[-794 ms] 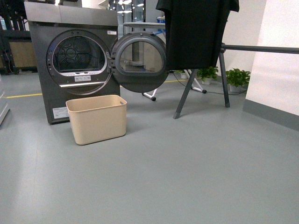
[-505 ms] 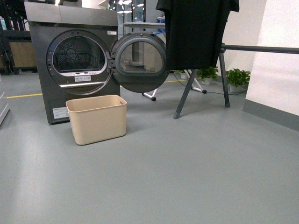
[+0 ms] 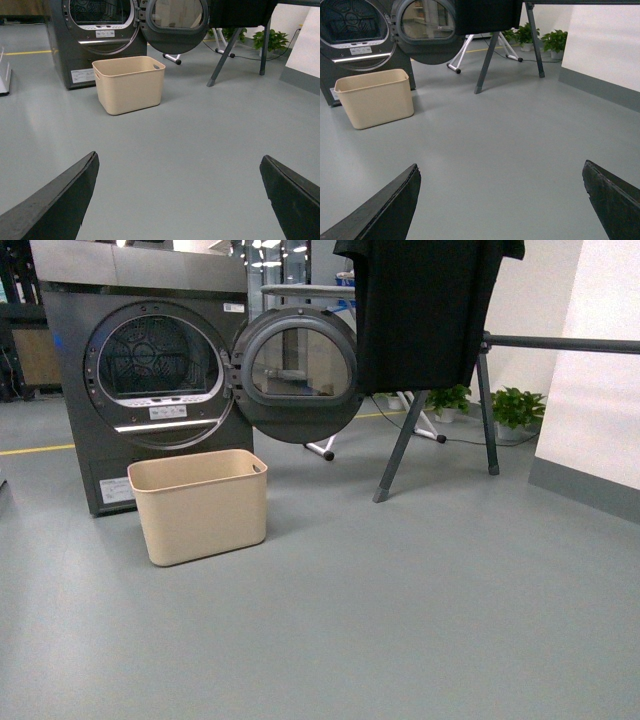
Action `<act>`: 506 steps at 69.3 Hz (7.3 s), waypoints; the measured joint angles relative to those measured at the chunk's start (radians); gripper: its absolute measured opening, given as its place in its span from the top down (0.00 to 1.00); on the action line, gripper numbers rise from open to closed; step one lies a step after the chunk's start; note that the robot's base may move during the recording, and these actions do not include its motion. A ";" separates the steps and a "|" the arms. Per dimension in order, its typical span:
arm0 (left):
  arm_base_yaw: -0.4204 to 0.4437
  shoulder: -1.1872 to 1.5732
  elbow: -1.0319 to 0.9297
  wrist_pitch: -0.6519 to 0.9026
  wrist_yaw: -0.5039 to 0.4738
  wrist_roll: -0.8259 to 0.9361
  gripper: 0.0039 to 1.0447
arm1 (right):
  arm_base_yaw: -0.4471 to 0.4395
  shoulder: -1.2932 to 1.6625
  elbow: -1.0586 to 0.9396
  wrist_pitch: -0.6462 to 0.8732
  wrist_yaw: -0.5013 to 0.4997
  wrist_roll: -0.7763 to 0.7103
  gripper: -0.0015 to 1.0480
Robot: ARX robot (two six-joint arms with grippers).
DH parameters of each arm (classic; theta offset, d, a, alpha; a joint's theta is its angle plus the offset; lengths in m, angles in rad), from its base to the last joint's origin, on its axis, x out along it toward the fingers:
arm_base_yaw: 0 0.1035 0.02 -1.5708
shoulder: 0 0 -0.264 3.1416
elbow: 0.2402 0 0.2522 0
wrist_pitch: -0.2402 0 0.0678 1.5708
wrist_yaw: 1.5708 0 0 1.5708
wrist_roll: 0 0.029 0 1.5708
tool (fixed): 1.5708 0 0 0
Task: Move hamper under clothes hanger
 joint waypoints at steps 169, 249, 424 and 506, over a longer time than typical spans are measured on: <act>0.000 0.000 0.000 0.000 0.000 0.000 0.06 | 0.000 0.000 0.000 0.000 0.000 0.000 0.08; 0.029 0.174 0.107 -0.213 -0.024 -0.106 0.06 | -0.037 0.052 0.034 -0.069 -0.135 0.031 0.08; -0.044 2.445 1.302 0.164 -0.027 -0.023 0.09 | 0.271 2.483 1.381 0.053 0.138 0.023 0.13; -0.063 2.360 1.283 0.152 -0.050 -0.021 0.96 | 0.270 2.398 1.325 0.076 0.135 0.060 0.97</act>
